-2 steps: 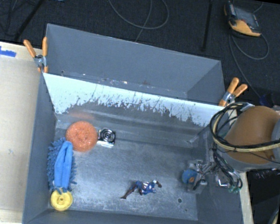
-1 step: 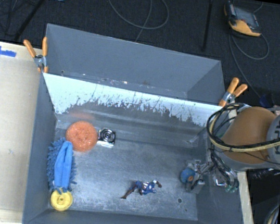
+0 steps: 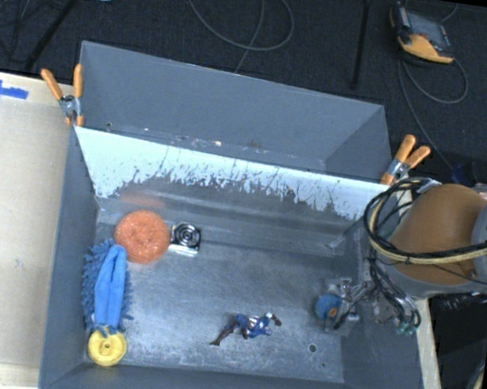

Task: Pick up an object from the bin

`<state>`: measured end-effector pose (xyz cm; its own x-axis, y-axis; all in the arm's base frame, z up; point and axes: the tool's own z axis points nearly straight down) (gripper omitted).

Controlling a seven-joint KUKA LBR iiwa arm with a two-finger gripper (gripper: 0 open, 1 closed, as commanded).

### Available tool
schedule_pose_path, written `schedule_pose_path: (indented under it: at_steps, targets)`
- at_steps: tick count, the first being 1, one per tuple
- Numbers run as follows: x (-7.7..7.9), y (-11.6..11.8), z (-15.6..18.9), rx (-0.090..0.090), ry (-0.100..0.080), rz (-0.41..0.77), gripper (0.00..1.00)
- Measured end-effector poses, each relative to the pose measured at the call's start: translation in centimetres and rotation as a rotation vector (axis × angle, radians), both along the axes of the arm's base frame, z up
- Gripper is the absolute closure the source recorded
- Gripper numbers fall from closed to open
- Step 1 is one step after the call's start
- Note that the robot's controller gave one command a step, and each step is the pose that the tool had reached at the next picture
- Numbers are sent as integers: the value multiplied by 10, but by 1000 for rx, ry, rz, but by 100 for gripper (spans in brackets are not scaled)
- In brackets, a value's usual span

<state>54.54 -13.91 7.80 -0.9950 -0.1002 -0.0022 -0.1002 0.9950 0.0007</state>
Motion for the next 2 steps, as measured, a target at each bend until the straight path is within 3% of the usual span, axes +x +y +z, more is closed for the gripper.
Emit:
schedule_pose_path:
  at_steps: [2]
  targets:
    - [-1,0,3,1,3,1,100]
